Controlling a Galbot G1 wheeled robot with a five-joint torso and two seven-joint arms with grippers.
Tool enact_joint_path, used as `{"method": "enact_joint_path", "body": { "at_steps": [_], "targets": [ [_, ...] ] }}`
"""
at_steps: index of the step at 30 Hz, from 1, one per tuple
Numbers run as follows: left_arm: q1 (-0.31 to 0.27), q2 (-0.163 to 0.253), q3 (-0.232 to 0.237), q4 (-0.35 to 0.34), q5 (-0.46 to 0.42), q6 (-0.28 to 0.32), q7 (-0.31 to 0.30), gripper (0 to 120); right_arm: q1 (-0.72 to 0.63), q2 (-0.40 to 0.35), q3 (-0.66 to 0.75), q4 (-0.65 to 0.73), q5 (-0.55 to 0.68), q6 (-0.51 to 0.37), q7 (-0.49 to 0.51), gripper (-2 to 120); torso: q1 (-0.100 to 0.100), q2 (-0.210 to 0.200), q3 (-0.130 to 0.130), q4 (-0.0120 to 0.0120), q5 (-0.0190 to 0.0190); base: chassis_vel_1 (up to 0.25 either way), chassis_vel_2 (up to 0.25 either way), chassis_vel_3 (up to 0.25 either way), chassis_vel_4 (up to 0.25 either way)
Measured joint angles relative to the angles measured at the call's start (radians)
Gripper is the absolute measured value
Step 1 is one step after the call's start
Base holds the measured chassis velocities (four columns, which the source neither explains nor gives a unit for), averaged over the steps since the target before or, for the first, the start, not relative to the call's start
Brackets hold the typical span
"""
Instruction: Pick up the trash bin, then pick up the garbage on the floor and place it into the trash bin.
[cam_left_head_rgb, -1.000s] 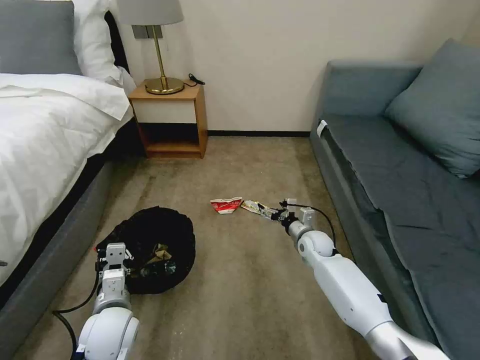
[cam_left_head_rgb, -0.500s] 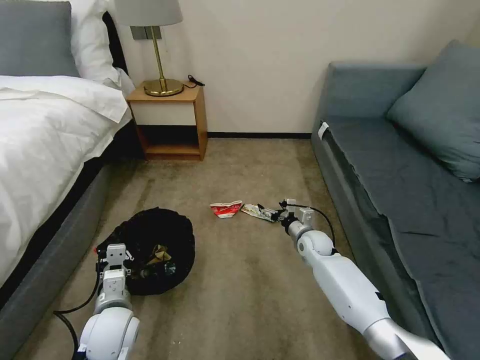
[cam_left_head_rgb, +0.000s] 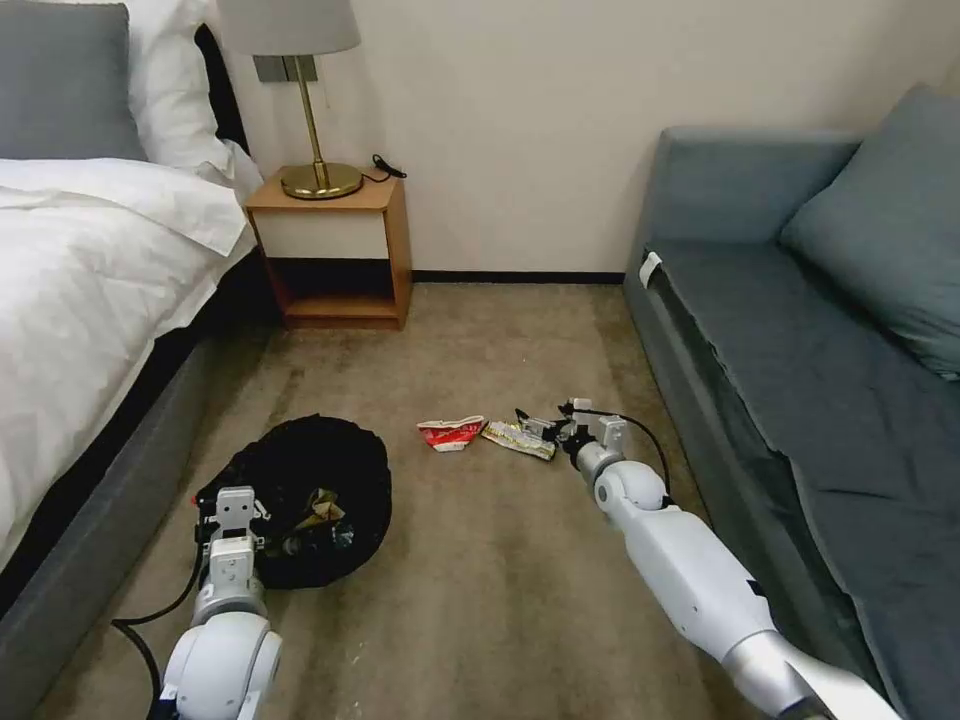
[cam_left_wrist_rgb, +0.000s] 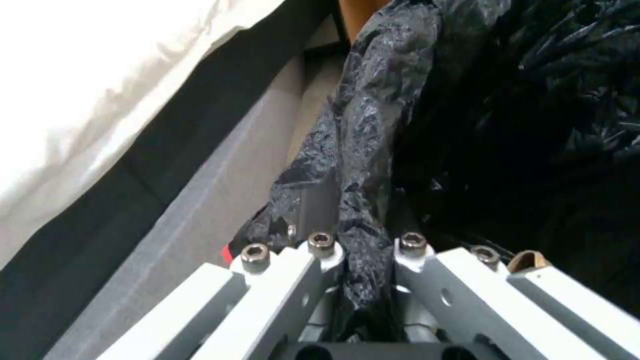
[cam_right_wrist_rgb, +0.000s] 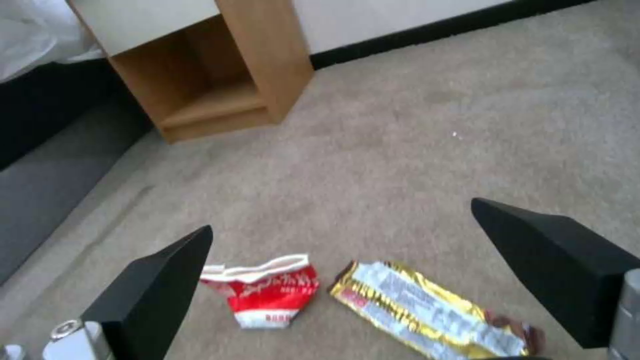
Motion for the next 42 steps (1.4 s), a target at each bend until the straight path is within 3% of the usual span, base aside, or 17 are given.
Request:
{"method": "enact_joint_path", "body": {
  "at_steps": [42],
  "targets": [
    [-0.001, 0.0, 0.001, 0.011, -0.001, -0.007, 0.001, 0, -0.009, 0.009, 0.012, -0.026, -0.021, 0.016, -0.03, 100, 0.0, 0.0, 0.0, 0.0001, 0.0, -0.117, 0.121, 0.12, -0.118]
  ]
}}
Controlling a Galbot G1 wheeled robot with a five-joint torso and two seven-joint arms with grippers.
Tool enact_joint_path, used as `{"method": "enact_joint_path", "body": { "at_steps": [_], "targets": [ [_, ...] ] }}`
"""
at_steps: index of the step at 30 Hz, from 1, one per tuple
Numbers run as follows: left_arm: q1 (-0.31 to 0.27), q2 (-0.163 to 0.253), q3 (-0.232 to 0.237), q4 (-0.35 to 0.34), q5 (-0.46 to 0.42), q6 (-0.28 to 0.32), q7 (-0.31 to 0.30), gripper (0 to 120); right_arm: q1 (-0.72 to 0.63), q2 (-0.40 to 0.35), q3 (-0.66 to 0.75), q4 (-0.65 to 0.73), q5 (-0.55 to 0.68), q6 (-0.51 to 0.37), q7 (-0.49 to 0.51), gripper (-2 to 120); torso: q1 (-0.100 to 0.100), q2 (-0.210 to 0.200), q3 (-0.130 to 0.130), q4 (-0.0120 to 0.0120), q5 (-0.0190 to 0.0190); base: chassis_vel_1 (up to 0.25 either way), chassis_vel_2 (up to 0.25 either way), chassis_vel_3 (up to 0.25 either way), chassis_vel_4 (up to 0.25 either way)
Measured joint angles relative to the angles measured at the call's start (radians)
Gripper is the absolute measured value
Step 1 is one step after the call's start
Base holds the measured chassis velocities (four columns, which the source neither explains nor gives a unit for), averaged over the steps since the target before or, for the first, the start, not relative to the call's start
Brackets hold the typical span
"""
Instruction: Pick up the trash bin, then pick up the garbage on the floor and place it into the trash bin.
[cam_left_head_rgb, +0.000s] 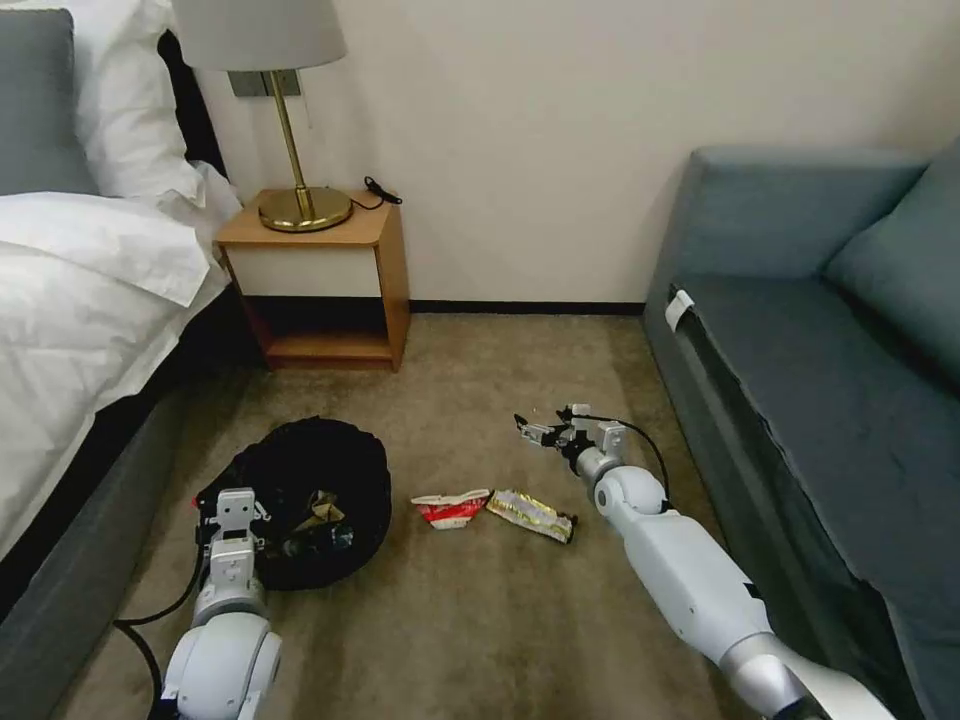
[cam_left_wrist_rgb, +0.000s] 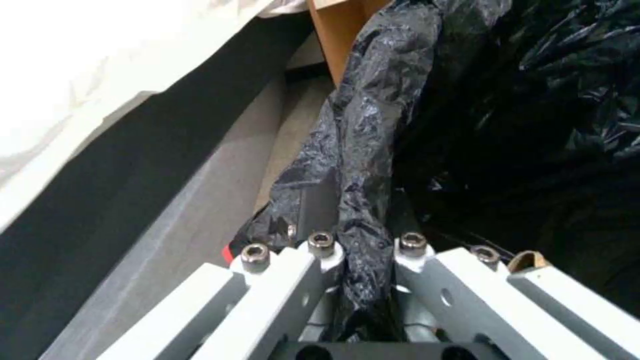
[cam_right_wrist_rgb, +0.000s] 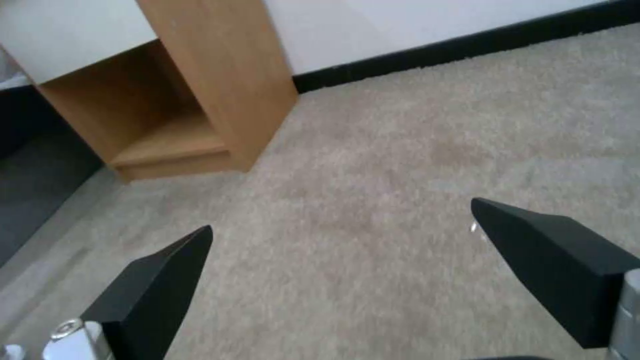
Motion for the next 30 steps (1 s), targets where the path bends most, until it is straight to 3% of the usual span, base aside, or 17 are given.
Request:
{"method": "enact_joint_path", "body": {
  "at_steps": [17, 30],
  "targets": [
    [0.001, 0.004, 0.005, -0.002, 0.0, 0.0, 0.001, 0, -0.023, -0.026, -0.035, 0.047, -0.044, -0.007, -0.029, 100, 0.0, 0.0, 0.0, -0.0001, 0.0, -0.124, 0.11, 0.119, -0.115],
    [0.01, 0.017, -0.001, -0.013, -0.002, -0.017, 0.016, 0, 0.02, -0.096, -0.183, 0.084, -0.115, -0.021, -0.239, 100, 0.0, 0.0, 0.0, -0.0001, 0.0001, 0.0, 0.0, 0.0, 0.0]
  ]
}}
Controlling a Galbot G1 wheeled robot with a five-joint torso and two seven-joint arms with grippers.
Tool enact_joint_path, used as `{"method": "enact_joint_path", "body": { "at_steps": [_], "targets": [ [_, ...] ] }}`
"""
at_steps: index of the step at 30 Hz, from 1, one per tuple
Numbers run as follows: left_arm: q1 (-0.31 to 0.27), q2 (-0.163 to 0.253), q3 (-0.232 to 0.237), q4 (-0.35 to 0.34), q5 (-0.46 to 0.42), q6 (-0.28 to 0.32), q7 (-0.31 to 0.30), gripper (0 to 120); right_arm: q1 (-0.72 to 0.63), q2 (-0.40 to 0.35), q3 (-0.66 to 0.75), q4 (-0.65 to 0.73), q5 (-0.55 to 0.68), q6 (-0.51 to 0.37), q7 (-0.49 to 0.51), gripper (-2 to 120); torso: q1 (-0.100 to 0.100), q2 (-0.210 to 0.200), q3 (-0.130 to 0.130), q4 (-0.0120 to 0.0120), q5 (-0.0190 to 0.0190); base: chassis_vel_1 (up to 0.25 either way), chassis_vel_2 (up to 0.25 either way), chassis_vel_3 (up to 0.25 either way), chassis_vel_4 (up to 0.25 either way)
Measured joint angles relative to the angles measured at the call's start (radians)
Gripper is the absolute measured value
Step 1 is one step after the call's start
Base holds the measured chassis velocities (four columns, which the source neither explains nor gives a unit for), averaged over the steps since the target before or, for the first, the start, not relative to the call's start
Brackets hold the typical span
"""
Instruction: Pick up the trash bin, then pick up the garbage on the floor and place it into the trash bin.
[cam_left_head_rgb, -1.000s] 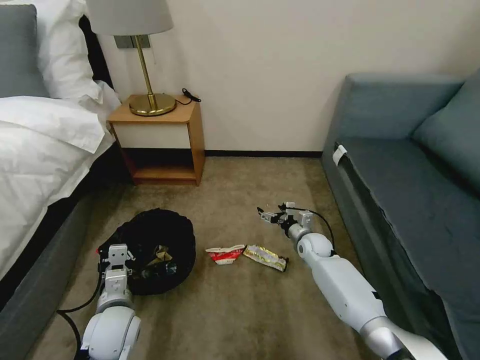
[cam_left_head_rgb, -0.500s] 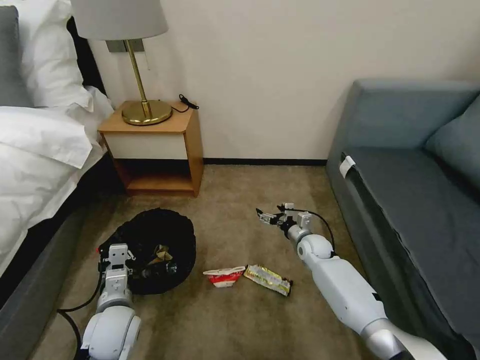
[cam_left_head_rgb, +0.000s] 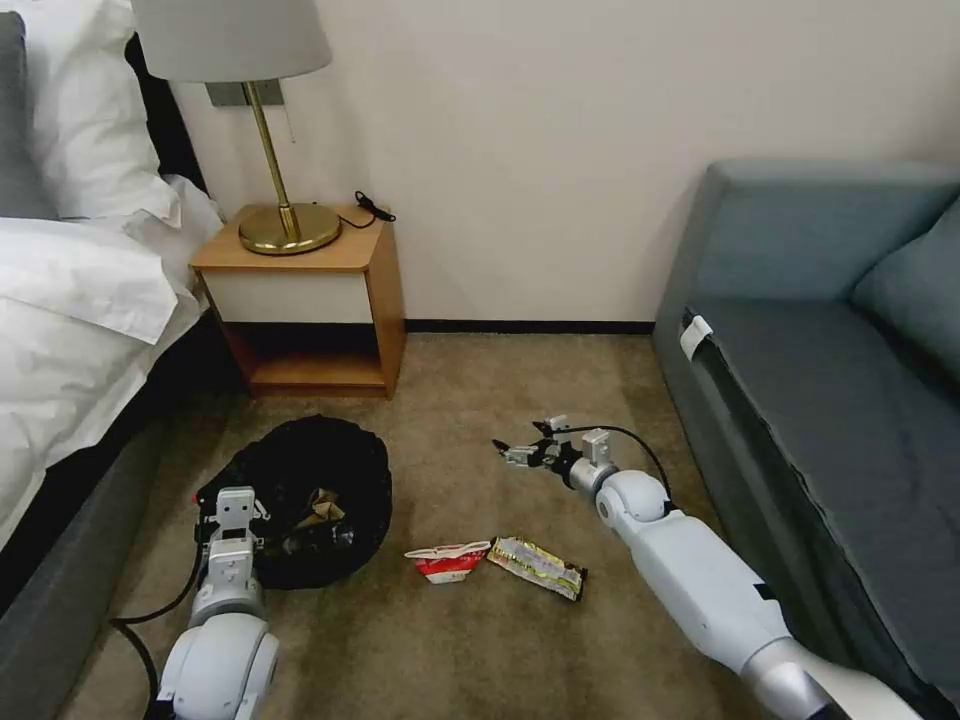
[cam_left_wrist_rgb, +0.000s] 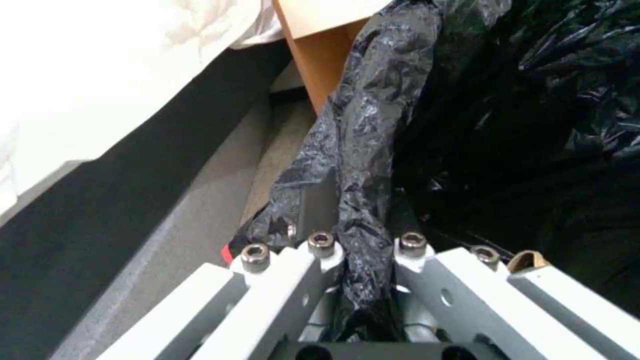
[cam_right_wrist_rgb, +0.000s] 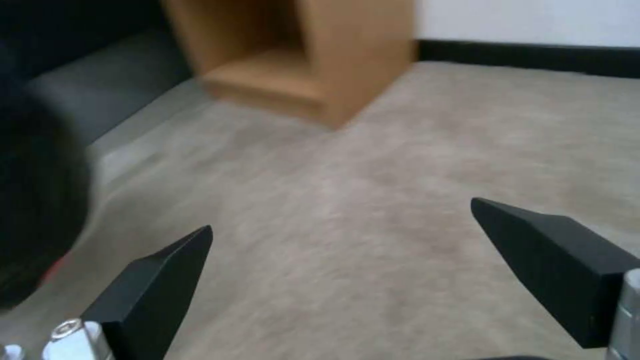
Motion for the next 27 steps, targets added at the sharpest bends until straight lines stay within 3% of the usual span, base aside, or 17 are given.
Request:
{"method": "enact_joint_path", "body": {
  "at_steps": [3, 13, 27],
  "targets": [
    [0.002, 0.002, -0.001, 0.0, 0.0, -0.009, 0.009, 0, 0.027, -0.013, -0.073, 0.007, -0.023, -0.01, -0.104, 100, 0.0, 0.0, 0.0, 0.0, -0.0002, 0.0, 0.0, 0.0, 0.0],
    [0.003, 0.002, -0.014, 0.012, 0.0, -0.027, 0.013, 0, 0.059, 0.002, -0.214, -0.014, -0.082, -0.022, -0.239, 100, 0.0, 0.0, 0.0, 0.0, -0.0002, 0.0, 0.0, 0.0, 0.0],
    [-0.001, -0.006, -0.022, 0.026, -0.001, -0.039, 0.01, 0, 0.07, 0.082, -0.29, -0.153, -0.251, 0.007, -0.285, 100, 0.0, 0.0, 0.0, 0.0, -0.0001, 0.0, 0.0, 0.0, 0.0]
  ]
}}
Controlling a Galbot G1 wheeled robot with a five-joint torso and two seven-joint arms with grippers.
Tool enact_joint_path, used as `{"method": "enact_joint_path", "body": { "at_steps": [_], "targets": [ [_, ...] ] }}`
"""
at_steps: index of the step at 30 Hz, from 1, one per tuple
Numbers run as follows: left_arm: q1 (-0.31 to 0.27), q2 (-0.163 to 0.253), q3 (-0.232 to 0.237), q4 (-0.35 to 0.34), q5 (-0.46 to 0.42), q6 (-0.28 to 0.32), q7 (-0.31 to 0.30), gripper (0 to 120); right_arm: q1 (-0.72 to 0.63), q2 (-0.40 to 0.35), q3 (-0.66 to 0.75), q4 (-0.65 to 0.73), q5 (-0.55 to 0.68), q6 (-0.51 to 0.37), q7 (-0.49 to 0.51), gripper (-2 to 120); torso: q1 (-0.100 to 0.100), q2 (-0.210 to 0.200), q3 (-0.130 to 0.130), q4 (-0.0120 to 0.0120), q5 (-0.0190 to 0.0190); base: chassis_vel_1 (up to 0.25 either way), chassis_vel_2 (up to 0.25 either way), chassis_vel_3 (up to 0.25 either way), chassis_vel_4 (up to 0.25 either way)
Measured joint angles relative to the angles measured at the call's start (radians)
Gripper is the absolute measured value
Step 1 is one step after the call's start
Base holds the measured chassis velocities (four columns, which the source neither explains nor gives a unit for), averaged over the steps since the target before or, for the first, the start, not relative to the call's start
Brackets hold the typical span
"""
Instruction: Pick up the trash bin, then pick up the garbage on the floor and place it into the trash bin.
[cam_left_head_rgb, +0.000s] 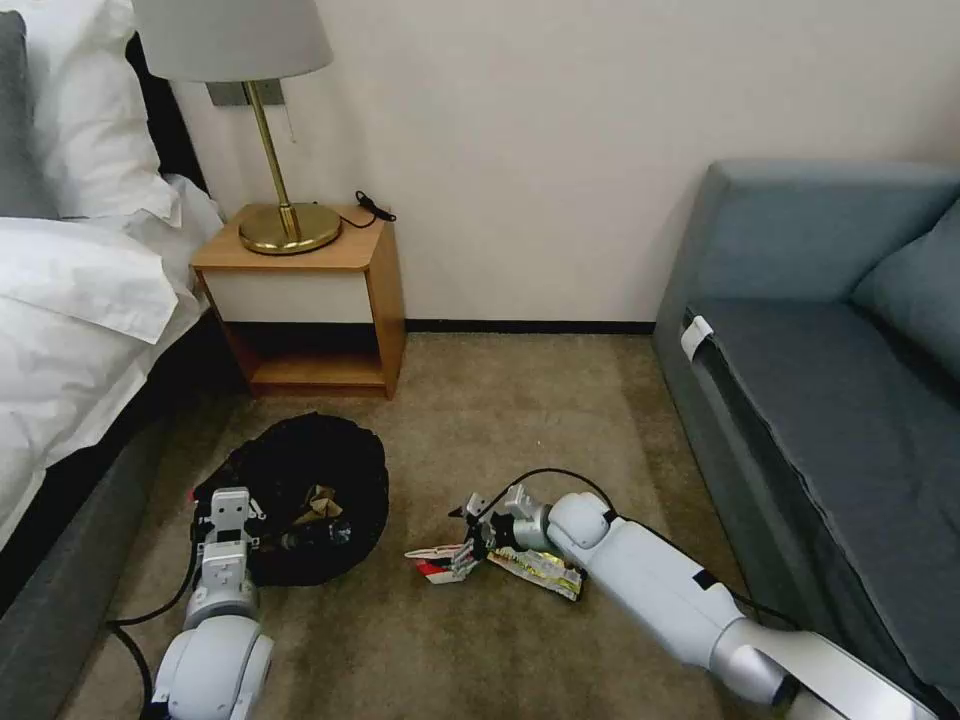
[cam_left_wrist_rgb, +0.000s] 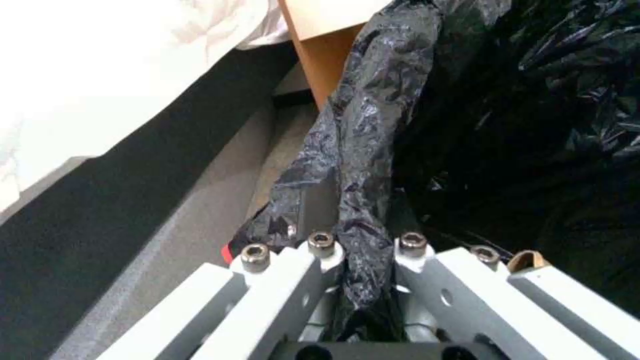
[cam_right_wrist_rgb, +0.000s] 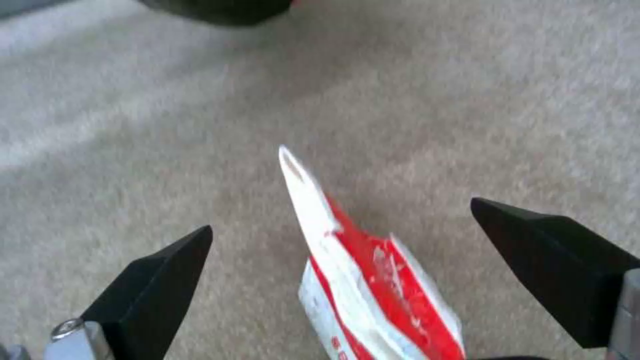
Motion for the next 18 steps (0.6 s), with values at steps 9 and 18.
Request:
{"method": "enact_joint_path", "body": {
  "at_steps": [9, 18],
  "targets": [
    [-0.007, -0.005, 0.007, 0.006, 0.0, 0.0, -0.001, 0, 0.01, 0.047, 0.017, -0.124, -0.092, 0.043, 0.01, 100, 0.0, 0.0, 0.0, 0.0, 0.0, 0.0, 0.0, 0.0, 0.0],
    [-0.008, -0.005, 0.009, 0.007, 0.001, -0.001, -0.001, 0, 0.011, 0.066, 0.045, -0.185, -0.125, 0.054, 0.009, 88, 0.0, 0.0, 0.0, -0.0001, 0.0, 0.0, 0.0, 0.0, 0.0]
  ]
}}
